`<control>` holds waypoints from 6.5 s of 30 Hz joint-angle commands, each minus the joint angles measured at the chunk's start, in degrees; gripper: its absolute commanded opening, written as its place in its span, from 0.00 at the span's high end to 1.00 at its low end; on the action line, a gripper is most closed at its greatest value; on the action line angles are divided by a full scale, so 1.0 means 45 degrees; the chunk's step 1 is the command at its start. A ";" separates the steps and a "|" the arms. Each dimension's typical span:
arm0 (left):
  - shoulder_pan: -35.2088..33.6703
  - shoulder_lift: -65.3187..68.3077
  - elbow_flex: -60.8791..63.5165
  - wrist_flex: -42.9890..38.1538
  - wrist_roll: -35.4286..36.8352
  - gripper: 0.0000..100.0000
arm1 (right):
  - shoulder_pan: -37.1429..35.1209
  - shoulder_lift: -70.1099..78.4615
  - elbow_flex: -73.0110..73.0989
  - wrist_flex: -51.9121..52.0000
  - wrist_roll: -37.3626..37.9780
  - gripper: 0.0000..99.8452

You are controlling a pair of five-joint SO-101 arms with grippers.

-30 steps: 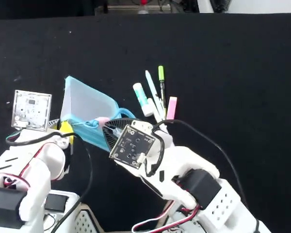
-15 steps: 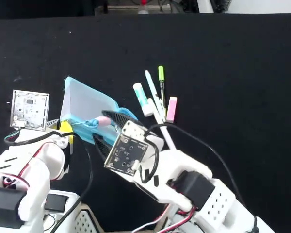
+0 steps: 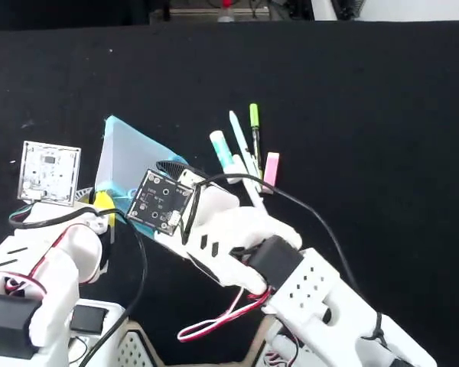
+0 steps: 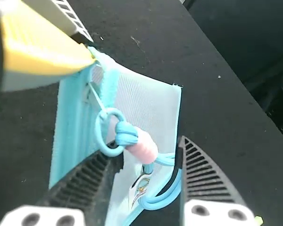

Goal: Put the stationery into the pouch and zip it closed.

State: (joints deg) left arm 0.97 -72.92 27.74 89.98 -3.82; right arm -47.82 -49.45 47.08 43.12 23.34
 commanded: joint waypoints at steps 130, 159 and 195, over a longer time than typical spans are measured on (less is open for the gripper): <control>-0.0049 0.0195 -0.0420 0.0137 -0.0137 0.97 | -0.0684 -0.1866 0.0850 -0.0117 0.1817 0.99; -0.2295 0.0195 -0.0479 -0.0488 0.0547 0.97 | -0.0879 -0.3194 0.0205 0.2286 -0.0449 0.88; -0.2276 0.0195 -0.0479 -0.0430 0.0508 0.97 | -0.0938 -0.3096 0.3507 -0.2520 0.0195 0.84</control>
State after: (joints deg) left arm -8.79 -72.22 27.82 88.84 -2.07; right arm -52.75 -62.81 62.73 32.66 23.52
